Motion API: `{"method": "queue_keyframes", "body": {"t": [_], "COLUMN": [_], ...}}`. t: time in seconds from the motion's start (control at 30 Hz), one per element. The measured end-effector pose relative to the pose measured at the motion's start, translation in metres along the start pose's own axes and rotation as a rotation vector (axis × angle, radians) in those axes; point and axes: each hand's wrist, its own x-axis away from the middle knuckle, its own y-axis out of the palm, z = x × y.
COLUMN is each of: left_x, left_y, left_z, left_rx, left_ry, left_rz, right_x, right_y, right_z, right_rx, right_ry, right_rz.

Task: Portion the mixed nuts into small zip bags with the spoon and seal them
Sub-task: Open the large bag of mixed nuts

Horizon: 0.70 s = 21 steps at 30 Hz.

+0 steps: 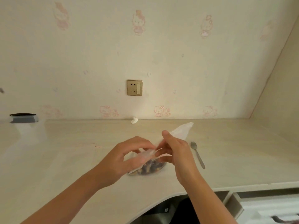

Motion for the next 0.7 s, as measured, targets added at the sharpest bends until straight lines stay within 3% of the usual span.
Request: {"method": "queue_keyframes", "body": {"t": [0.1, 0.23, 0.47, 0.7], "left_x": [-0.016, -0.049, -0.068, -0.059], "left_y": [0.001, 0.000, -0.021, -0.027], "left_z": [-0.002, -0.010, -0.020, -0.014], "left_rx": [0.083, -0.023, -0.155, -0.110], "left_ry": [-0.076, -0.226, -0.291, -0.279], "left_rz": [0.078, 0.208, 0.138, 0.053], "right_x": [-0.016, -0.038, -0.060, -0.058], "right_y": [0.003, 0.002, -0.002, 0.007], "right_z": [0.011, 0.020, 0.027, 0.026], "right_rx": [-0.025, -0.022, 0.006, -0.069], "right_ry": [0.041, 0.000, 0.002, -0.080], "right_rz": [0.001, -0.097, -0.316, -0.246]}}
